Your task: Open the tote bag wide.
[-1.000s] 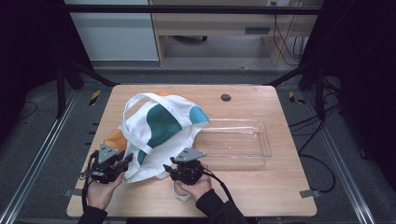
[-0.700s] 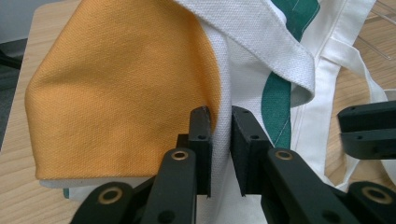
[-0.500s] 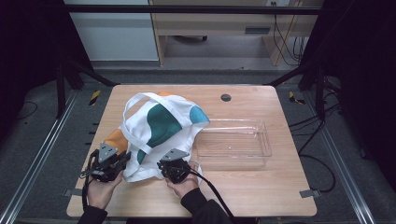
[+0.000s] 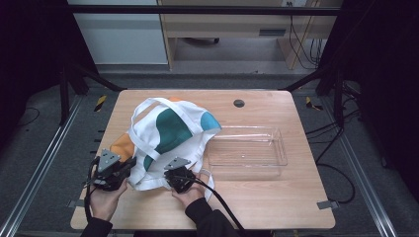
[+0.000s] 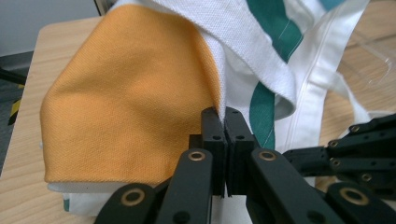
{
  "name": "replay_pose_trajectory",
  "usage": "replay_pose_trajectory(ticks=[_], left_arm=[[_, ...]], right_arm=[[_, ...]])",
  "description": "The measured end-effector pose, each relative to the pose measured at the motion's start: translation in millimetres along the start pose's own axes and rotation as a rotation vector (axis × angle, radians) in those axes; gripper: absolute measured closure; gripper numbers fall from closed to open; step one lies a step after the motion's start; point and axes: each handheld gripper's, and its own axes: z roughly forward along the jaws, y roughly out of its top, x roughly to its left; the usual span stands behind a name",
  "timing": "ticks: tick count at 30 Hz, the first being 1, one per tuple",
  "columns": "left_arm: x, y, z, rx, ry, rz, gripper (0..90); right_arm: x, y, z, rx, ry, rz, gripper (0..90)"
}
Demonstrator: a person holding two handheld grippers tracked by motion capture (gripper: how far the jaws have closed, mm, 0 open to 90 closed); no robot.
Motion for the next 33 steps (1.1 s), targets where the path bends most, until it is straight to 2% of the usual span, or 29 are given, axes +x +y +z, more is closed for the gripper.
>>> replay_pose_trajectory(ticks=[5,7,11,15,18,23,27,29,32,33], left_arm=[[2.0,3.8,-3.0,-0.038,-0.012,-0.020,89.2],[2.5,7.0,-5.4,-0.072,-0.016,-0.028,89.2],[4.4,10.1,-7.5,-0.092,-0.012,-0.029,89.3],[7.0,10.3,-9.2,-0.104,-0.011,-0.041,89.3],[10.1,10.3,-11.3,-0.117,-0.015,-0.059,89.3],[9.6,5.8,-5.8,-0.090,-0.009,-0.066,88.4],[7.2,6.7,-7.5,-0.101,-0.010,-0.058,74.7],[4.2,7.1,-10.3,-0.107,0.016,-0.034,70.3],[-1.7,8.0,-18.5,-0.129,0.055,-0.007,58.5],[-4.3,8.9,-22.0,-0.136,0.055,-0.001,58.5]], right_arm=[[-1.5,2.1,-0.2,0.011,0.016,0.013,90.0],[-2.2,4.2,-1.4,0.014,0.025,0.018,90.0],[-1.9,3.9,0.1,0.020,0.024,0.019,90.0],[0.1,1.7,1.7,0.012,0.032,0.004,90.0],[0.7,1.8,2.3,0.010,0.038,0.010,90.0],[1.0,2.1,2.1,0.014,0.036,0.010,90.0],[0.1,3.7,-3.6,0.000,0.049,0.006,90.0],[-0.4,4.8,-6.8,-0.012,0.048,0.001,90.0],[-3.8,5.0,-12.5,-0.025,0.043,0.007,90.0],[-3.8,5.0,-12.5,-0.025,0.043,0.007,90.0]])
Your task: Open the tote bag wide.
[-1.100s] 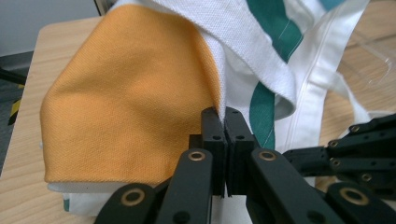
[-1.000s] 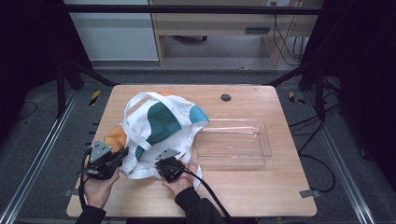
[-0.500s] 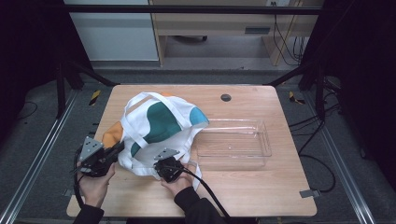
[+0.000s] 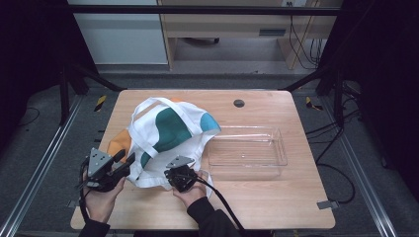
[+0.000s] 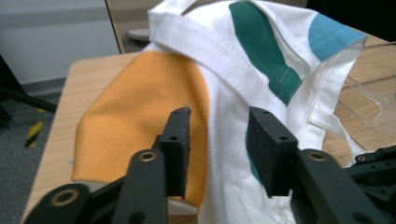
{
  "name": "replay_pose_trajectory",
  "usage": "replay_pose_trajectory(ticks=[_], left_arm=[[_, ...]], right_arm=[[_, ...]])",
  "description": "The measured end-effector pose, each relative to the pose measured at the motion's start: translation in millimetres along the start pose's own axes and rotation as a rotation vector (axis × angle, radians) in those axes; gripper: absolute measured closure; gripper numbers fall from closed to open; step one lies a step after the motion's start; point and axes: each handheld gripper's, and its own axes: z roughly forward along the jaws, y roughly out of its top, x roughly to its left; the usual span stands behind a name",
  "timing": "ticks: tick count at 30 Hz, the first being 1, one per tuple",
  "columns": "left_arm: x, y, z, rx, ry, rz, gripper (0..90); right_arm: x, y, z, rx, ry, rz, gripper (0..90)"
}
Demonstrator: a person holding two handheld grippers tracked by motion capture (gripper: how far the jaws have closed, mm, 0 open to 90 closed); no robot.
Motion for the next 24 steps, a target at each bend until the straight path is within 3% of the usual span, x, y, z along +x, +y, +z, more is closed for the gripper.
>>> replay_pose_trajectory(ticks=[2,5,9,15,19,24], left_arm=[[-5.8,2.8,-5.2,-0.022,-0.018,-0.001,56.6],[-15.6,5.0,-4.2,-0.015,-0.032,0.018,51.7],[-25.3,0.3,7.5,0.032,-0.034,0.052,47.7],[-32.0,-8.2,25.8,0.109,0.025,0.125,39.5],[-33.9,-12.7,34.7,0.150,0.028,0.141,34.8],[-33.5,-14.0,40.0,0.157,0.032,0.143,38.3]], right_arm=[[-2.4,-0.7,-1.9,-0.002,-0.003,0.006,90.0],[-4.3,-1.4,-3.3,-0.002,-0.008,0.009,90.0],[-3.9,-3.0,-2.1,-0.002,-0.003,0.014,90.0],[-6.2,-5.2,1.5,0.005,-0.005,0.021,90.0],[-6.6,-7.5,4.4,0.014,-0.002,0.020,90.0],[-7.2,-9.9,5.8,0.017,0.003,0.026,90.0]])
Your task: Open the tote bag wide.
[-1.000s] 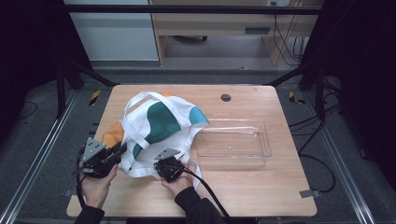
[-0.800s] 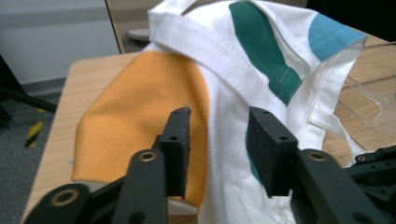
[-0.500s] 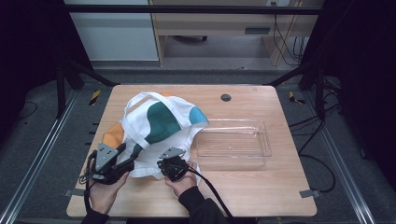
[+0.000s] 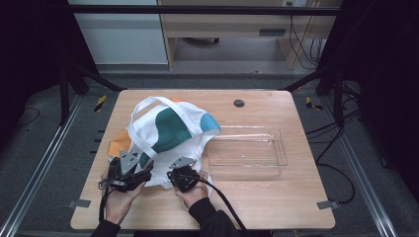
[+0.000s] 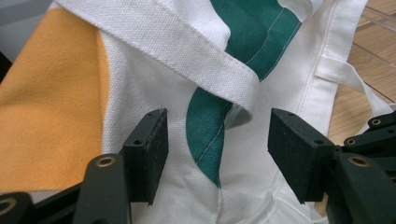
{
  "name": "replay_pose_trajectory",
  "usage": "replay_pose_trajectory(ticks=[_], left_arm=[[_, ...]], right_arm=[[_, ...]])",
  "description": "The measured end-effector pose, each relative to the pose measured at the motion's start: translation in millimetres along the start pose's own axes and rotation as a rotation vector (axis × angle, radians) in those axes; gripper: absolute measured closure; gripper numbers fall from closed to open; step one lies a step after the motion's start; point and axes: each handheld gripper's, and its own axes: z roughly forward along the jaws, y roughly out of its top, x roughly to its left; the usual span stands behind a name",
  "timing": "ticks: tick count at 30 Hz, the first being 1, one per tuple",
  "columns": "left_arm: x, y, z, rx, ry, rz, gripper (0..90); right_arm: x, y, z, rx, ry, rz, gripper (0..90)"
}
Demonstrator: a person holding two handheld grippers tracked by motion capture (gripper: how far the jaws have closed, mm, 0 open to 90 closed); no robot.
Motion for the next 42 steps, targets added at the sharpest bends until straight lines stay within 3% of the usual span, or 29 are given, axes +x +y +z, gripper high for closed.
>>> replay_pose_trajectory(ticks=[9,19,22,29,42], left_arm=[[-1.4,-0.6,12.5,0.031,0.030,0.007,38.6],[2.1,-4.5,19.2,0.091,0.080,-0.004,60.3],[7.4,-5.1,20.1,0.106,0.063,-0.035,70.2],[11.9,-6.2,21.6,0.130,0.046,-0.036,82.0],[16.8,3.4,-0.7,0.011,-0.029,-0.068,85.4]], right_arm=[[-0.4,-0.9,1.6,0.000,0.009,0.000,90.0],[-0.7,-0.8,1.6,0.004,0.016,0.002,90.0],[-0.7,-0.8,1.8,0.002,0.016,-0.001,90.0],[-0.6,-0.7,2.0,0.001,0.017,-0.002,90.0],[-0.9,7.3,3.5,-0.026,0.001,-0.013,90.0]])
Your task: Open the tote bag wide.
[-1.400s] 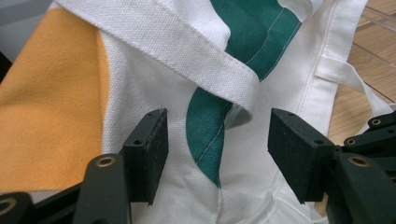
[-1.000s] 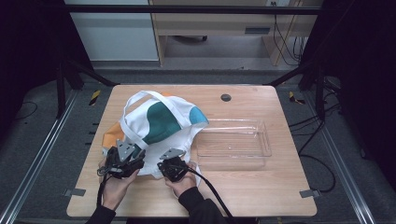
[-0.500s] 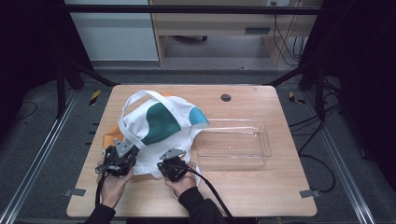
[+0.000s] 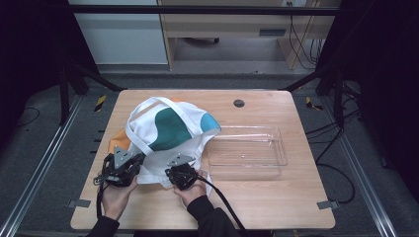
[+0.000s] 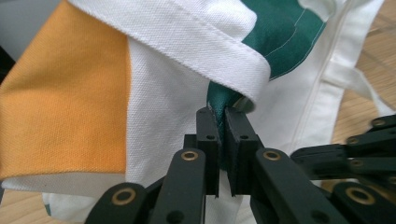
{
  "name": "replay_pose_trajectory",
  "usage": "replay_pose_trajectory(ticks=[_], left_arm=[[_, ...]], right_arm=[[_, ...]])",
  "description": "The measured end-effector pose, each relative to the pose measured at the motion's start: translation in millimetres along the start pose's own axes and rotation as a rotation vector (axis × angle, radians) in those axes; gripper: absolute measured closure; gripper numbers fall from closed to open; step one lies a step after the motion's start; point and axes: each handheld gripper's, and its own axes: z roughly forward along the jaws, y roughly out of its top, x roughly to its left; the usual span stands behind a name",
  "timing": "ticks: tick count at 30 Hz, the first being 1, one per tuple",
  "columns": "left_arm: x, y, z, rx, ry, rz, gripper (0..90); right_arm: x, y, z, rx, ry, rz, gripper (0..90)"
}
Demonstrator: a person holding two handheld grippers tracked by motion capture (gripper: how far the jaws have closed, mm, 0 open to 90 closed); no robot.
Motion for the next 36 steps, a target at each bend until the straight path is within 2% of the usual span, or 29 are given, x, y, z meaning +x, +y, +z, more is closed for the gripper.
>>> replay_pose_trajectory(ticks=[6,7,12,18,22,26,30,36], left_arm=[[4.6,9.0,-16.9,-0.079,-0.040,-0.045,85.8],[7.2,14.0,-23.0,-0.110,-0.046,-0.062,85.9],[14.3,25.0,-32.0,-0.157,-0.050,-0.088,86.1],[19.2,35.3,-35.6,-0.192,-0.044,-0.105,86.2],[23.3,45.8,-35.4,-0.221,-0.048,-0.133,86.2],[25.7,53.8,-32.8,-0.238,-0.032,-0.146,86.3],[27.0,55.8,-30.5,-0.254,-0.027,-0.169,86.3],[29.4,52.8,-29.4,-0.256,-0.022,-0.175,86.2]], right_arm=[[-0.6,1.1,7.8,0.031,-0.005,0.014,90.0],[-0.9,1.4,7.9,0.030,-0.007,0.014,90.0],[-2.2,2.8,5.3,0.032,-0.002,0.009,90.0],[-3.1,2.6,5.9,0.041,0.001,0.009,90.0],[-3.0,2.6,6.0,0.037,0.008,0.013,90.0],[-3.2,3.8,4.4,0.029,0.014,0.012,90.0],[-3.4,3.0,4.6,0.036,0.009,0.009,90.0],[-5.8,-0.4,4.9,0.043,0.020,0.021,90.0]])
